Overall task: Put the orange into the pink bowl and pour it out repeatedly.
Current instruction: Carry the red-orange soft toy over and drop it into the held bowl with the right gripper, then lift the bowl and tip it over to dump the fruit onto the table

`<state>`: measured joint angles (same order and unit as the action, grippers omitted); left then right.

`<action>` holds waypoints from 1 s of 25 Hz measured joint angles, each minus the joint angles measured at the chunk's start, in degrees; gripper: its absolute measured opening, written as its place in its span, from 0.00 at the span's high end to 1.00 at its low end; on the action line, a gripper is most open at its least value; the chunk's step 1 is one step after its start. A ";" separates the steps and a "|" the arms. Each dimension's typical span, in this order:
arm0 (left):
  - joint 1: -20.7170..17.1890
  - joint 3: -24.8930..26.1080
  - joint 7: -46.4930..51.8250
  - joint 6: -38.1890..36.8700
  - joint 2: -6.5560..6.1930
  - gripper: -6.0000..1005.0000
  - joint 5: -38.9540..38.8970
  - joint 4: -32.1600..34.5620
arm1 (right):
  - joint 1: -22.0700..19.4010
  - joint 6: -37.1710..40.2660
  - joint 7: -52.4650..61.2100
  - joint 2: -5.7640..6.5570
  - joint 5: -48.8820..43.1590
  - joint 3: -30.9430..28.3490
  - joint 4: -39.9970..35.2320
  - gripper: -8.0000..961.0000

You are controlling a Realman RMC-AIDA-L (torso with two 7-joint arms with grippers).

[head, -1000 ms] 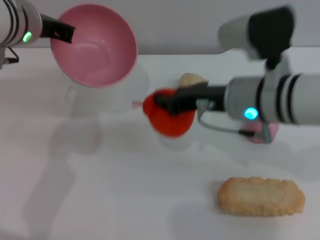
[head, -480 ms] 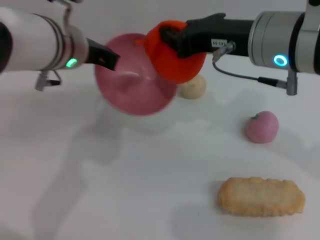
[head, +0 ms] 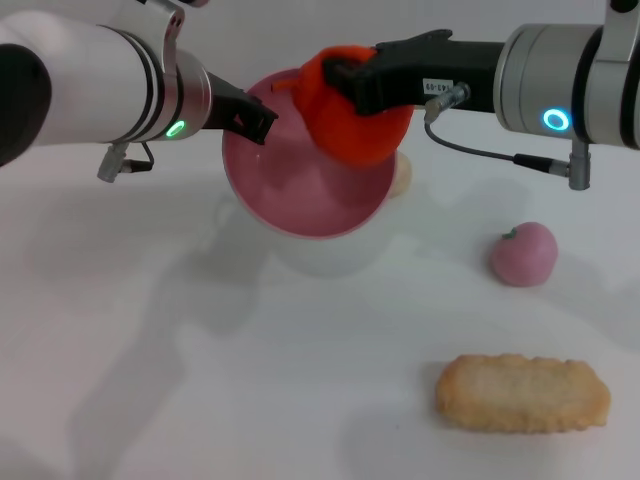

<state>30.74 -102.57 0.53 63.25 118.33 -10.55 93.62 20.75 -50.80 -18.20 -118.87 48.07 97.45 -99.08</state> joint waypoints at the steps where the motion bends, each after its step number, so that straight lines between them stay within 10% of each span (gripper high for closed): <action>1: 0.11 0.30 0.00 0.03 -0.06 0.95 -0.09 0.15 | -0.02 0.01 0.00 -0.02 0.00 0.01 0.03 0.94; 17: -0.55 -1.84 -1.68 1.21 -0.24 0.95 0.16 4.18 | -4.51 -0.62 1.19 -0.09 -0.38 -6.78 0.43 0.45; 25: -2.19 -10.10 -6.71 -1.98 -0.14 0.95 14.47 8.37 | -10.79 -2.68 0.99 -0.14 -0.11 -13.88 5.51 0.37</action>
<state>28.55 -112.67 -6.18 61.27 118.19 3.93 101.99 9.96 -53.49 -17.21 -119.01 47.95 83.57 -93.57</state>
